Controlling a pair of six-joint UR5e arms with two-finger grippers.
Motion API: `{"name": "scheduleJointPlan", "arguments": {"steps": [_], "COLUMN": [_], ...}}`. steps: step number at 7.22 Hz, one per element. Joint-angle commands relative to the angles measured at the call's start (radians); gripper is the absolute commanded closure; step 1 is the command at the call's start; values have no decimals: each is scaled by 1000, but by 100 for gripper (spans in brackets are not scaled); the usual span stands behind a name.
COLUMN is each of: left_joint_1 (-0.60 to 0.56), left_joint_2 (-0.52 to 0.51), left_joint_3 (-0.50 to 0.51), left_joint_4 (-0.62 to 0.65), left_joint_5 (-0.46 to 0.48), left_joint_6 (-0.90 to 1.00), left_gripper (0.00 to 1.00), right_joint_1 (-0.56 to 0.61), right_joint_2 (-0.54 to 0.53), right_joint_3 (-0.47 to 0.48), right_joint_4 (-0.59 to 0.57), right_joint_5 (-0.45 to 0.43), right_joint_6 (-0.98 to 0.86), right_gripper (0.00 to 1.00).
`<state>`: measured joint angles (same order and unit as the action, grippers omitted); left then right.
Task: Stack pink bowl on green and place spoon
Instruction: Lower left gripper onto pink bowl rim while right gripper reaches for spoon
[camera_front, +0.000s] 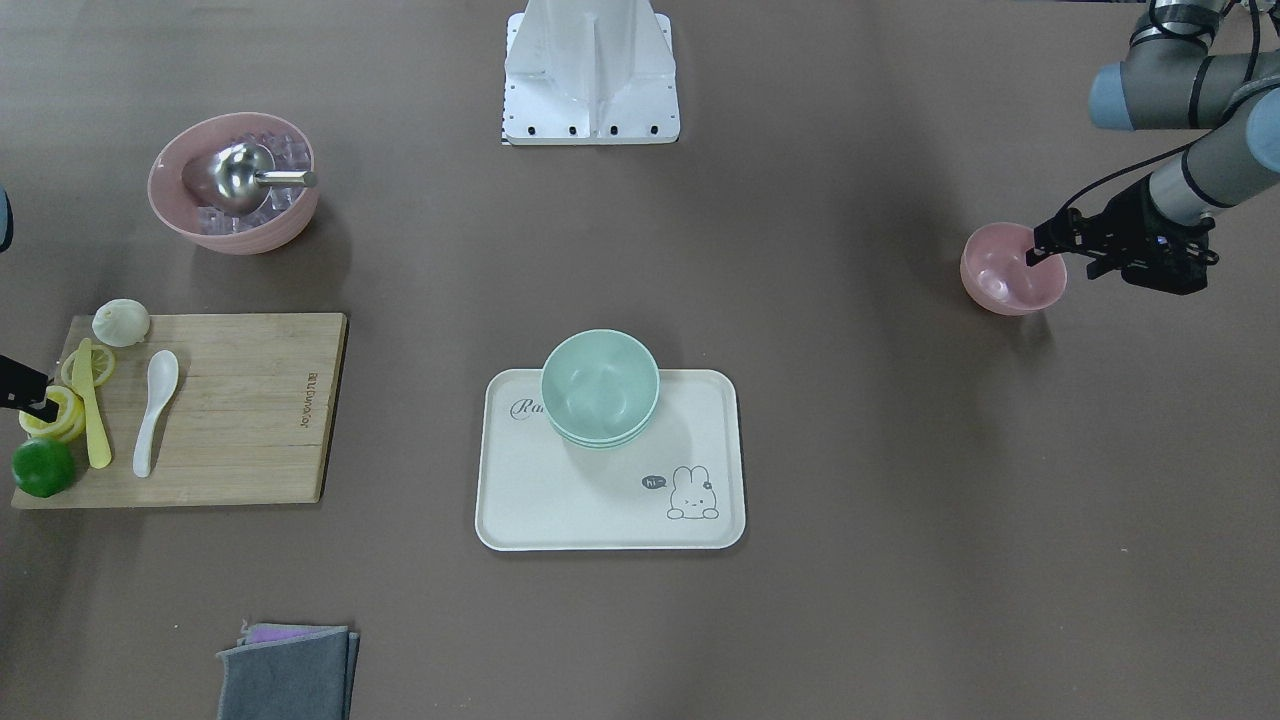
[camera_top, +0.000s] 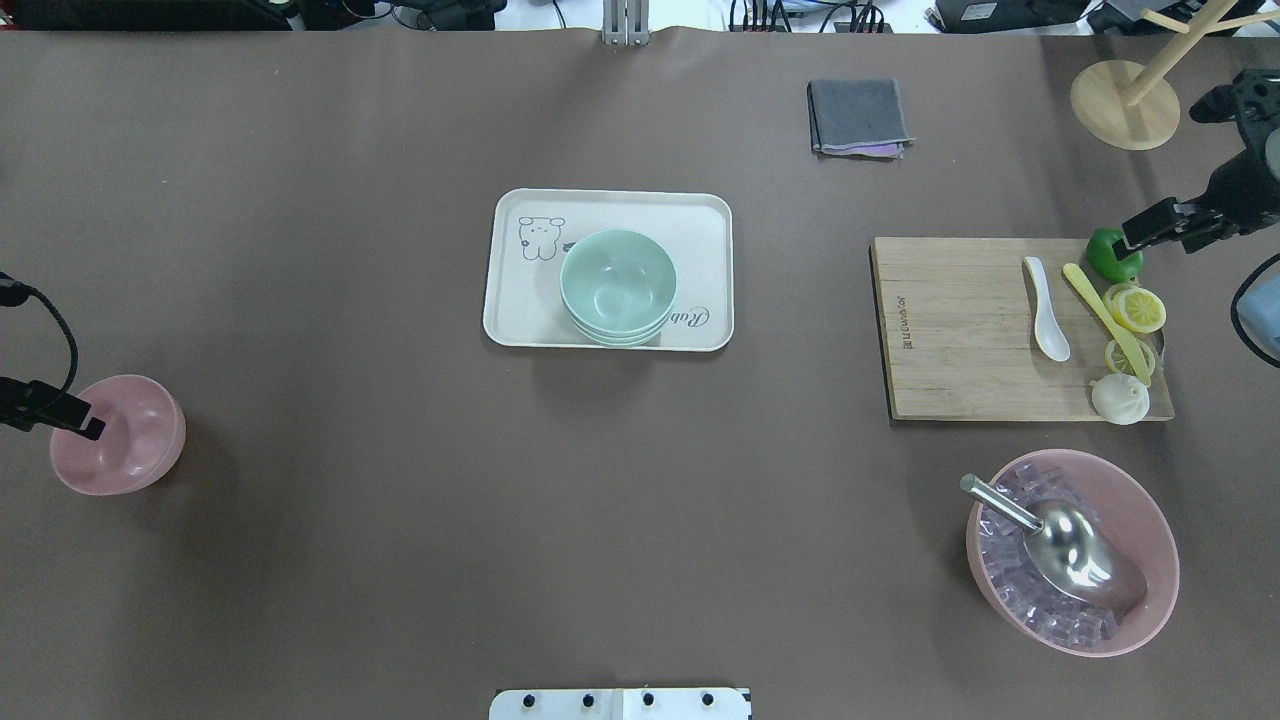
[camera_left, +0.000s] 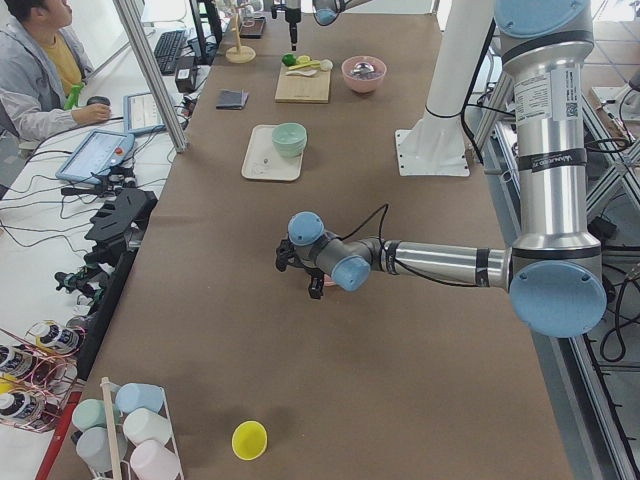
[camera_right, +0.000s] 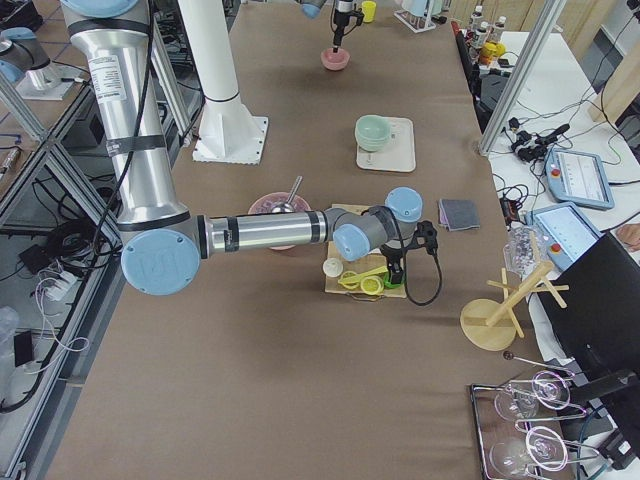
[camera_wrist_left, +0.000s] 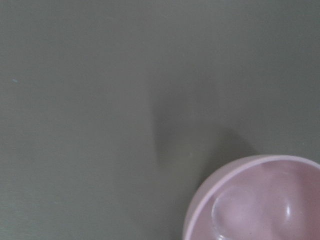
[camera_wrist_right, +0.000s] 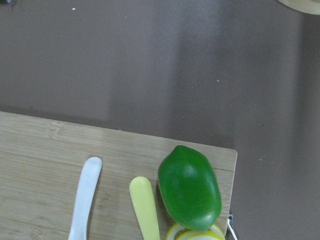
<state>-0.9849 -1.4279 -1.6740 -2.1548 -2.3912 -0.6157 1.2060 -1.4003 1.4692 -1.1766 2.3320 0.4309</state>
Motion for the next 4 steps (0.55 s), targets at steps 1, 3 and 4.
{"name": "scheduleJointPlan", "arguments": {"steps": [1, 3, 4], "left_joint_1": [25, 25, 26], "left_joint_2": [18, 9, -17], "left_joint_3": [7, 7, 13], "left_joint_4": [-17, -10, 21], "left_joint_5": [12, 40, 23], "left_joint_6": [-15, -15, -16], "left_gripper": [44, 100, 100], "right_joint_1": [-6, -25, -39], "right_joint_2": [0, 9, 10], "right_joint_3": [0, 0, 0], "right_joint_4": [0, 0, 0], "right_joint_5": [4, -2, -3], "right_joint_6": [0, 0, 21], "right_gripper": [0, 0, 0]}}
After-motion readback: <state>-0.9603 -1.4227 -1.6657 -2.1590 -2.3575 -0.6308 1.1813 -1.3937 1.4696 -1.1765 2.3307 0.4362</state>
